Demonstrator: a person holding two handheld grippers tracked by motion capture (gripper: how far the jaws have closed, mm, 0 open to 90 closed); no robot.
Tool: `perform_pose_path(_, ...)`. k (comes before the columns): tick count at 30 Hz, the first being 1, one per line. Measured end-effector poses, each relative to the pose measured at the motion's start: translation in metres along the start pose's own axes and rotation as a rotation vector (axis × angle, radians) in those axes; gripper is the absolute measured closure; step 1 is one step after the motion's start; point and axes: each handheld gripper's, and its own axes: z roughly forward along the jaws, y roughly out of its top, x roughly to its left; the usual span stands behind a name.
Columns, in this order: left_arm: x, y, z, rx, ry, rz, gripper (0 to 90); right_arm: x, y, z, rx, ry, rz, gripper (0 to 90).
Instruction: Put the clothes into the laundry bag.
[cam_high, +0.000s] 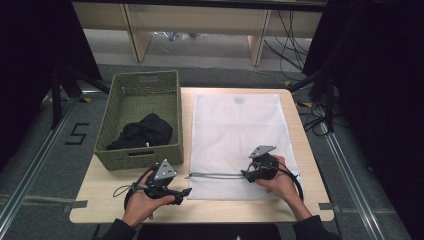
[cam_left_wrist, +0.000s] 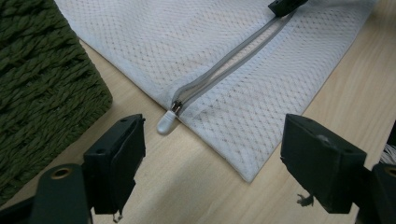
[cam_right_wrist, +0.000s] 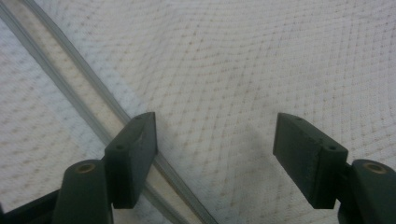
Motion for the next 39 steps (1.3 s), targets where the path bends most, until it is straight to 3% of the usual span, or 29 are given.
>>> perform_pose_path(1, 0.0, 0.0, 0.0, -0.003, -0.001, -0.004, 21.7, 0.0, 0.0, 0.0, -0.001, 0.004, 0.008, 35.4)
perform_pose_path(2, 0.0, 0.0, 0.0, -0.005, -0.001, -0.006, 21.7, -0.002, 0.0, 0.0, 0.011, 0.003, -0.027, 36.5)
perform_pose_path(9, 0.001, 0.0, 0.0, -0.011, -0.012, -0.004, 21.9, -0.009, 0.003, 0.004, -0.022, -0.041, -0.024, 50.9)
perform_pose_path(13, 0.002, 0.0, -0.001, -0.006, -0.009, -0.002, 21.9, -0.007, 0.005, 0.001, -0.035, 0.005, -0.051, 54.2)
perform_pose_path(16, 0.001, 0.0, -0.001, -0.011, -0.012, -0.004, 22.0, -0.004, 0.006, -0.001, 0.004, 0.039, -0.072, 55.3)
perform_pose_path(17, 0.001, 0.0, -0.001, -0.015, -0.01, -0.007, 22.1, -0.003, 0.006, 0.001, 0.001, 0.039, -0.063, 55.0)
perform_pose_path(18, 0.002, 0.0, -0.001, -0.012, -0.005, -0.001, 22.2, -0.003, 0.006, 0.0, 0.034, 0.058, -0.034, 56.0)
perform_pose_path(19, 0.001, 0.0, -0.001, -0.011, -0.013, -0.005, 22.2, -0.004, 0.004, 0.002, 0.004, 0.037, -0.072, 56.1)
perform_pose_path(20, 0.002, 0.0, -0.001, -0.007, -0.014, 0.001, 22.2, -0.003, 0.005, -0.001, 0.035, 0.047, -0.021, 56.1)
perform_pose_path(21, 0.001, 0.0, -0.001, -0.01, -0.012, -0.003, 22.2, -0.006, 0.004, 0.001, 0.015, 0.037, -0.057, 56.8)
perform_pose_path(22, 0.001, 0.0, -0.001, -0.009, -0.011, -0.001, 22.2, -0.008, 0.004, 0.002, 0.01, 0.037, -0.06, 59.6)
perform_pose_path(23, 0.001, 0.0, -0.001, -0.009, -0.011, -0.001, 22.2, -0.007, 0.005, 0.0, 0.031, 0.039, -0.024, 61.9)
perform_pose_path(24, 0.002, 0.0, -0.001, -0.008, -0.011, 0.0, 22.3, -0.009, 0.004, 0.002, 0.007, 0.025, -0.052, 65.0)
perform_pose_path(26, 0.002, 0.0, -0.001, -0.01, -0.011, -0.003, 22.3, -0.007, 0.006, -0.001, 0.033, 0.026, -0.036, 68.9)
perform_pose_path(27, 0.002, 0.0, -0.001, -0.011, -0.008, -0.007, 22.3, -0.009, 0.005, 0.001, 0.013, 0.019, -0.072, 71.1)
perform_pose_path(39, 0.003, 0.0, -0.001, -0.014, -0.004, -0.008, 23.8, -0.012, 0.008, 0.005, 0.008, 0.014, -0.057, 80.2)
